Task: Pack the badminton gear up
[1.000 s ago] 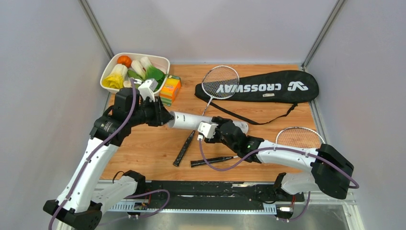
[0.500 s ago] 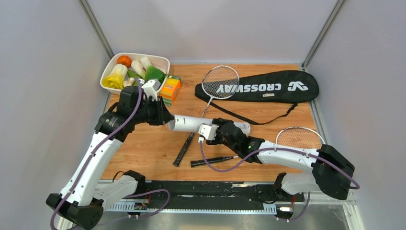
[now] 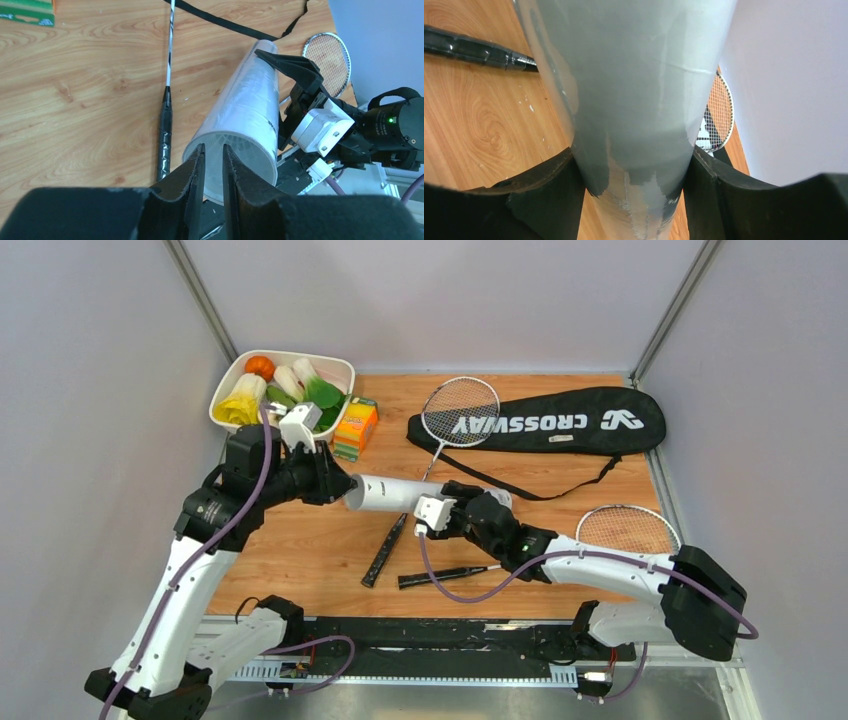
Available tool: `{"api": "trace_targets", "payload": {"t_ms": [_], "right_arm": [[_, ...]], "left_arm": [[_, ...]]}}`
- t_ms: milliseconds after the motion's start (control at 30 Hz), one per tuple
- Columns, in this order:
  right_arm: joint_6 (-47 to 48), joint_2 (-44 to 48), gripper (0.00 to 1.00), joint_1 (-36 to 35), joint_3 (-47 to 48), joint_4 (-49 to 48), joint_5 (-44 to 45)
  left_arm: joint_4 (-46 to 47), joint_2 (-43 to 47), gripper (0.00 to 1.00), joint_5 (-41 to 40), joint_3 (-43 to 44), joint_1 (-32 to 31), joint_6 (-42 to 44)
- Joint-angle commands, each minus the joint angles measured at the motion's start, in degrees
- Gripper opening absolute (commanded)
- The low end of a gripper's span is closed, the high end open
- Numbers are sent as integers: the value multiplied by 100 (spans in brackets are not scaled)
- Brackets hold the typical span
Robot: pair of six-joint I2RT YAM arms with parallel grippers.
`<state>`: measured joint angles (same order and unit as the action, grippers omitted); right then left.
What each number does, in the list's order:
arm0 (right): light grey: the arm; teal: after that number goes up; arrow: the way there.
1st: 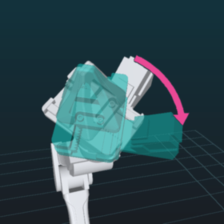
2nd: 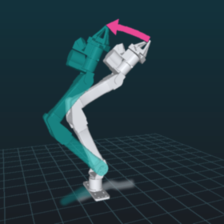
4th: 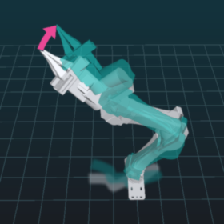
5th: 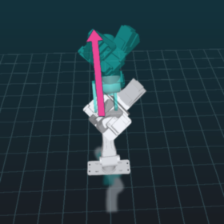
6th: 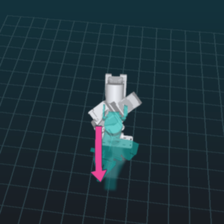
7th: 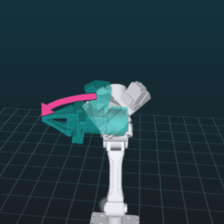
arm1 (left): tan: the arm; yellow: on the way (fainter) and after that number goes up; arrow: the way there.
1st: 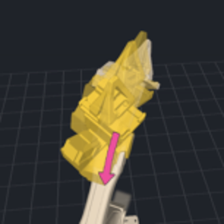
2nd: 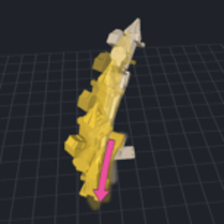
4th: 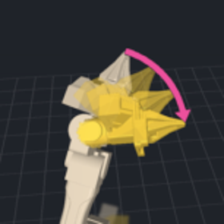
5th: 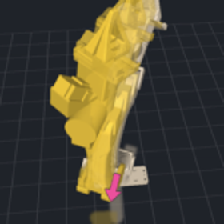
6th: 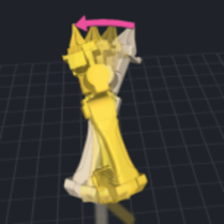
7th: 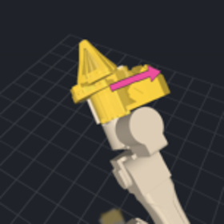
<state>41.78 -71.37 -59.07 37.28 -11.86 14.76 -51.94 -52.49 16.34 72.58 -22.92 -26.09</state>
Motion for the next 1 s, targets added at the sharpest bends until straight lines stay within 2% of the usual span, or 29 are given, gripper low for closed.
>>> {"api": "trace_targets", "payload": {"t_ms": [0, 100, 167, 400, 500, 600, 667, 800, 967], "right_arm": [[-215, 132, 58, -88, 428, -807, -433], [-421, 73, 58, -104, 580, -681, -457], [-567, 59, 58, -99, 619, -615, -440], [-860, 46, 59, -100, 703, -398, -233], [-1083, 96, 60, -105, 784, -311, -91], [-1516, 64, 61, -94, 1031, -56, 92], [-2022, -45, 62, -95, 1371, 321, 11], [-3442, -305, 61, -89, 2163, 930, -574], [-4903, -464, 60, -93, 2631, 906, -1246]], "left_arm": [[511, -37, 25, 483, -632, -37, -275], [767, 40, 24, 668, -947, -33, -420], [692, 99, 27, 537, -800, -38, -411], [302, 230, 57, -1003, 745, -37, -90], [446, 308, 66, -1216, 1126, -37, -40], [983, 524, 68, -943, 1177, -33, 1], [1477, 782, 68, -469, 943, -37, 89], [2149, 1238, 68, 189, 308, -33, 153], [2346, 1328, 69, 646, -276, -33, 203]]}}
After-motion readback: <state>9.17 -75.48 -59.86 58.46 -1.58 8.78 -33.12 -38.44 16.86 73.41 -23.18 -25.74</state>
